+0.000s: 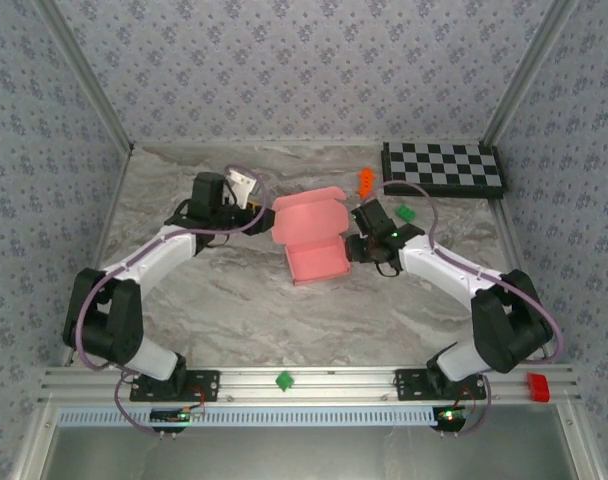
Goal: Fold the paper box
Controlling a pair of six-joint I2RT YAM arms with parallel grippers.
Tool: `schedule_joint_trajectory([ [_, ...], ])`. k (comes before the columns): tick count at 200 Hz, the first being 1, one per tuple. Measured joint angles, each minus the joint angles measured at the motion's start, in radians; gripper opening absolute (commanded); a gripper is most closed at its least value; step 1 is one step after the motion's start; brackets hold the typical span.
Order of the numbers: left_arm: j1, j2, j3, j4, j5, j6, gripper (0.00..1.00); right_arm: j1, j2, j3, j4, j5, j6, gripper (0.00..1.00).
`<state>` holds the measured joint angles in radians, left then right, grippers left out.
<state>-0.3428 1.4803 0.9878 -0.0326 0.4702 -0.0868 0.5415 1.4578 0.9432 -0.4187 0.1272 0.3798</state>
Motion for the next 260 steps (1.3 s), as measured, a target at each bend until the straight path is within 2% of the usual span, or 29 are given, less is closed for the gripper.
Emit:
schedule_joint_trajectory([
  [23, 0.033, -0.026, 0.024, -0.024, -0.060, -0.014, 0.54, -0.032, -0.029, -0.032, 0.012, -0.013, 0.006, 0.48],
  [55, 0.127, -0.025, 0.067, -0.096, -0.156, -0.084, 0.53, -0.072, -0.076, -0.068, 0.017, -0.038, 0.010, 0.48],
  [90, 0.220, 0.043, 0.158, -0.185, -0.249, -0.174, 0.52, -0.097, -0.111, -0.094, 0.023, -0.050, 0.010, 0.48],
  [133, 0.299, 0.272, 0.379, -0.335, -0.319, -0.210, 0.48, -0.113, -0.132, -0.119, 0.027, -0.066, 0.010, 0.48],
  [186, 0.338, 0.563, 0.664, -0.481, -0.351, -0.157, 0.43, -0.122, -0.140, -0.131, 0.027, -0.076, 0.010, 0.48],
  [260, 0.354, 0.808, 0.908, -0.579, -0.367, -0.103, 0.44, -0.125, -0.140, -0.143, 0.034, -0.084, 0.010, 0.48],
])
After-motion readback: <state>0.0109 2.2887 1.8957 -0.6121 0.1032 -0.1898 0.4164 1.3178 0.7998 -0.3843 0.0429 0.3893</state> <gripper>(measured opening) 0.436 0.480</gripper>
